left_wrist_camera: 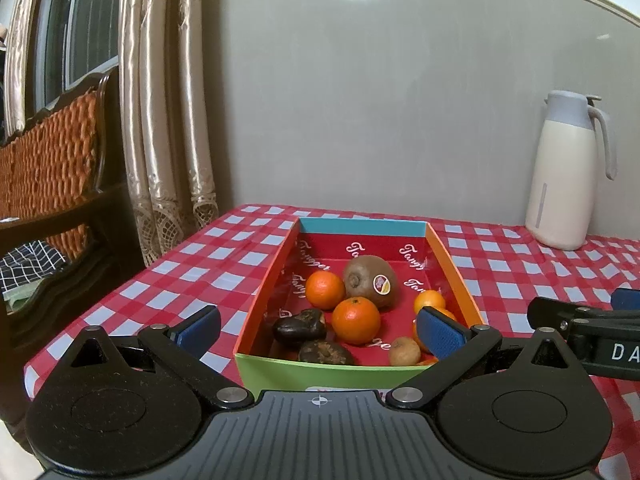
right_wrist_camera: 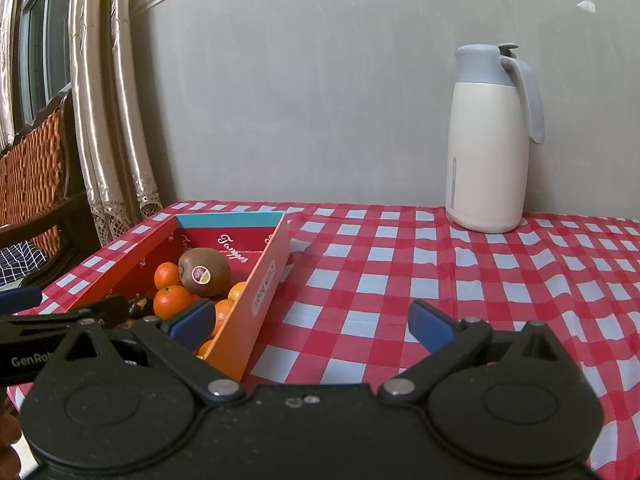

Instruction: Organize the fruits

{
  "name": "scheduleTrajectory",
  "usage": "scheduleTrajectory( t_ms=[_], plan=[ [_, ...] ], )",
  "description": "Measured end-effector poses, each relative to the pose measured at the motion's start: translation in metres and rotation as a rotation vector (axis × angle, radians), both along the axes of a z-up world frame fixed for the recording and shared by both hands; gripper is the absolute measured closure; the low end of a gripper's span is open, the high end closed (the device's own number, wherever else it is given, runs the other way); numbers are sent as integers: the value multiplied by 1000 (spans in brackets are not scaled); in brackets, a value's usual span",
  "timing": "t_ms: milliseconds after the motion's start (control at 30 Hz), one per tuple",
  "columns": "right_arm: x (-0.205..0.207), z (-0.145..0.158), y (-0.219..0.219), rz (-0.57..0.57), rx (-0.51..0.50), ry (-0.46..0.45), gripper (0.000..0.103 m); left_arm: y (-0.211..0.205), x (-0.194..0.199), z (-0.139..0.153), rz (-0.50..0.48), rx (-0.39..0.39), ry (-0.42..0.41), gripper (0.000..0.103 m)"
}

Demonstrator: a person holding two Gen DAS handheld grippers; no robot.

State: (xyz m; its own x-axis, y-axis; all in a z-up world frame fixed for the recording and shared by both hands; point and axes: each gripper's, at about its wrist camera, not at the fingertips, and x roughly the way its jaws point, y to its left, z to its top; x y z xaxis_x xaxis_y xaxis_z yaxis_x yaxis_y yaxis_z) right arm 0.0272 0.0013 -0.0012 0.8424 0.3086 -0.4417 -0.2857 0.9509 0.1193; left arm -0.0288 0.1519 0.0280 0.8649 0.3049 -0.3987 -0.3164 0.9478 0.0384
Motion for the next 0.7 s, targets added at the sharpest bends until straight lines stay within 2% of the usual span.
scheduleTrajectory(
  t_ms=[700],
  plan=[
    [2,-1,3,9,9,7,0,2,1,0,0,-21,4,0]
  ],
)
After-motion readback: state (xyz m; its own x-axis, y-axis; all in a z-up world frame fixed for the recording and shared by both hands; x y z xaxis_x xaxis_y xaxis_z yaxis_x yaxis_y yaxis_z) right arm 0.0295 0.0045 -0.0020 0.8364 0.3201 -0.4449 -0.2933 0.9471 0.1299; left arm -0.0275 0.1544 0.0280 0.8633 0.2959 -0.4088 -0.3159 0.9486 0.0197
